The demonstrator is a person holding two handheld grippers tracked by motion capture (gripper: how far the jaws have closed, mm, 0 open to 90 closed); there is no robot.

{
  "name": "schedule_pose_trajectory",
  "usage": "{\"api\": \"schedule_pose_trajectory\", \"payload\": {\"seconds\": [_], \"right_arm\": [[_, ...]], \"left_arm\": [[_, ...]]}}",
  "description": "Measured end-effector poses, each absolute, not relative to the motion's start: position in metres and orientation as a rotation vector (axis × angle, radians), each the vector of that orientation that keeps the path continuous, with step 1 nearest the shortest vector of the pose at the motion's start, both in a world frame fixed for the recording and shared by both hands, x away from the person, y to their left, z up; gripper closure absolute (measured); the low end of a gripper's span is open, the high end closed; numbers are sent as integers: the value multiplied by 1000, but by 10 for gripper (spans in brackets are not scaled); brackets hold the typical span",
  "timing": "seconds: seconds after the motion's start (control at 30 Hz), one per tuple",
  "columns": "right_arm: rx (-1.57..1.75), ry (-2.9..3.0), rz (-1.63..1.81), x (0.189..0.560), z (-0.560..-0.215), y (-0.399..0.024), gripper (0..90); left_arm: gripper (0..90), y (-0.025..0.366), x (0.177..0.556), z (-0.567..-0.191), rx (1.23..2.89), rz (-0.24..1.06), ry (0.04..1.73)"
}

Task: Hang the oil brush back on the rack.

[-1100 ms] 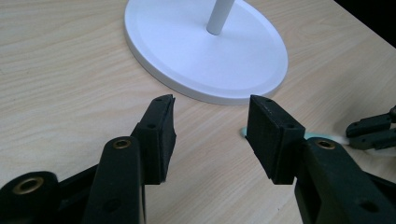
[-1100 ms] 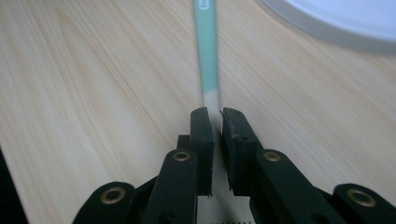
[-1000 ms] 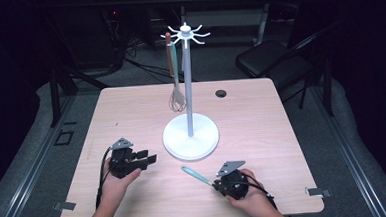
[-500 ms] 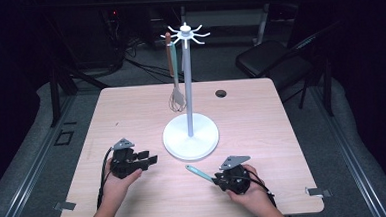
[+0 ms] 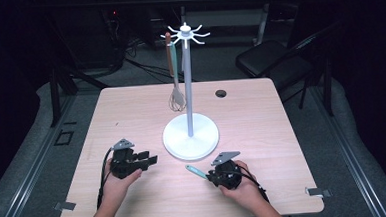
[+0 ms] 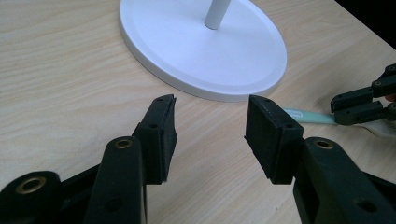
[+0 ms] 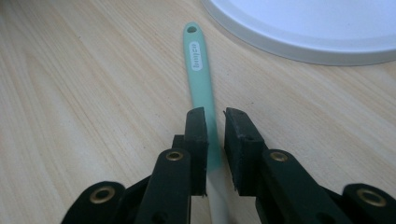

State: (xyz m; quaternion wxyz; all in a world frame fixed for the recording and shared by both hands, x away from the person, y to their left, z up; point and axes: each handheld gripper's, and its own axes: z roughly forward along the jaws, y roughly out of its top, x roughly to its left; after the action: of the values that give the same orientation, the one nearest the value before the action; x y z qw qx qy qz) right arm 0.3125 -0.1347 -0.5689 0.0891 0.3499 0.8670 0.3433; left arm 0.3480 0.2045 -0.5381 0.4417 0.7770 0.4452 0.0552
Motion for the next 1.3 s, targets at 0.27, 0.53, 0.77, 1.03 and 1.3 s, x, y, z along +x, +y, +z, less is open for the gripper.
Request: {"api": "schedule_pose_trajectory", "payload": {"seconds": [0.27,0.53,0.77,1.03,1.3], "right_arm": [[1020,2572,999,311,-574,-129,799],[1004,2550,997,307,-575,-128,802],[980,2536,1012,306,-577,-129,807],[1022,2522,1045,306,-578,-130,813],[1000,2508,1074,305,-578,-129,817]], "left_arm": [[523,203,348,-539,1929,131,1107],[520,201,347,-539,1937,129,1101],[520,198,346,-540,1941,119,1089],[493,190,345,-542,1944,88,1068],[458,173,341,-545,1970,66,1012]]}}
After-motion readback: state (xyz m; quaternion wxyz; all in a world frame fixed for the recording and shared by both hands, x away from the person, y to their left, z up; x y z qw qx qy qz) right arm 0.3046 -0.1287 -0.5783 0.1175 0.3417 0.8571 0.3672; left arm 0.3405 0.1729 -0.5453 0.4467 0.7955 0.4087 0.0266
